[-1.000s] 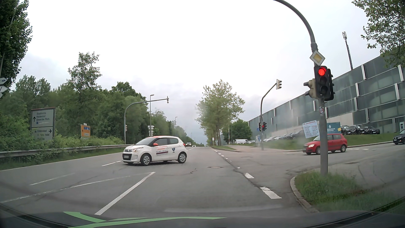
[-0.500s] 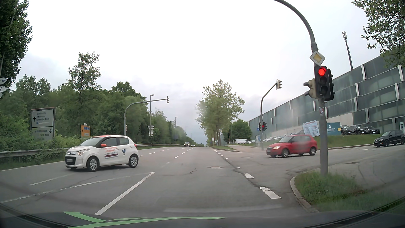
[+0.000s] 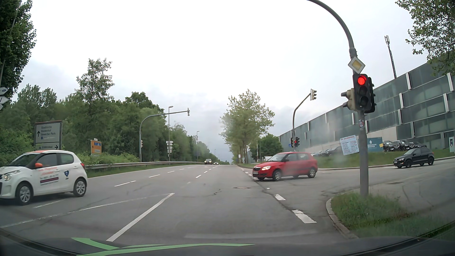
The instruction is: Follow the waypoints while adhering to traffic rules and regulations
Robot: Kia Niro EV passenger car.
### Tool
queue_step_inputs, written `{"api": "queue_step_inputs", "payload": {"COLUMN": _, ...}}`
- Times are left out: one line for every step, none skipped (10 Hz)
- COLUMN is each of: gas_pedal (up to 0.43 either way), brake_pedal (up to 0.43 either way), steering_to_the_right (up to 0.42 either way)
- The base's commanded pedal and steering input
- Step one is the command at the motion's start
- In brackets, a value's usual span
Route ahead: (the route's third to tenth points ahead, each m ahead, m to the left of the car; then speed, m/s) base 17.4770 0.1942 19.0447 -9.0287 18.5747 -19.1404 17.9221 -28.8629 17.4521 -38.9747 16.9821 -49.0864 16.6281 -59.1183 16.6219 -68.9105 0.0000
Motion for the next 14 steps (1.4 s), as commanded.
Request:
{"api": "queue_step_inputs", "payload": {"gas_pedal": 0.000, "brake_pedal": 0.311, "steering_to_the_right": 0.001}}
{"api": "queue_step_inputs", "payload": {"gas_pedal": 0.000, "brake_pedal": 0.311, "steering_to_the_right": 0.001}}
{"api": "queue_step_inputs", "payload": {"gas_pedal": 0.000, "brake_pedal": 0.311, "steering_to_the_right": 0.001}}
{"api": "queue_step_inputs", "payload": {"gas_pedal": 0.000, "brake_pedal": 0.305, "steering_to_the_right": 0.001}}
{"api": "queue_step_inputs", "payload": {"gas_pedal": 0.000, "brake_pedal": 0.305, "steering_to_the_right": 0.001}}
{"api": "queue_step_inputs", "payload": {"gas_pedal": 0.000, "brake_pedal": 0.305, "steering_to_the_right": 0.001}}
{"api": "queue_step_inputs", "payload": {"gas_pedal": 0.000, "brake_pedal": 0.305, "steering_to_the_right": 0.001}}
{"api": "queue_step_inputs", "payload": {"gas_pedal": 0.000, "brake_pedal": 0.311, "steering_to_the_right": 0.001}}
{"api": "queue_step_inputs", "payload": {"gas_pedal": 0.000, "brake_pedal": 0.305, "steering_to_the_right": 0.001}}
{"api": "queue_step_inputs", "payload": {"gas_pedal": 0.000, "brake_pedal": 0.311, "steering_to_the_right": 0.001}}
{"api": "queue_step_inputs", "payload": {"gas_pedal": 0.000, "brake_pedal": 0.305, "steering_to_the_right": 0.001}}
{"api": "queue_step_inputs", "payload": {"gas_pedal": 0.000, "brake_pedal": 0.305, "steering_to_the_right": 0.001}}
{"api": "queue_step_inputs", "payload": {"gas_pedal": 0.000, "brake_pedal": 0.305, "steering_to_the_right": 0.001}}
{"api": "queue_step_inputs", "payload": {"gas_pedal": 0.000, "brake_pedal": 0.311, "steering_to_the_right": 0.001}}
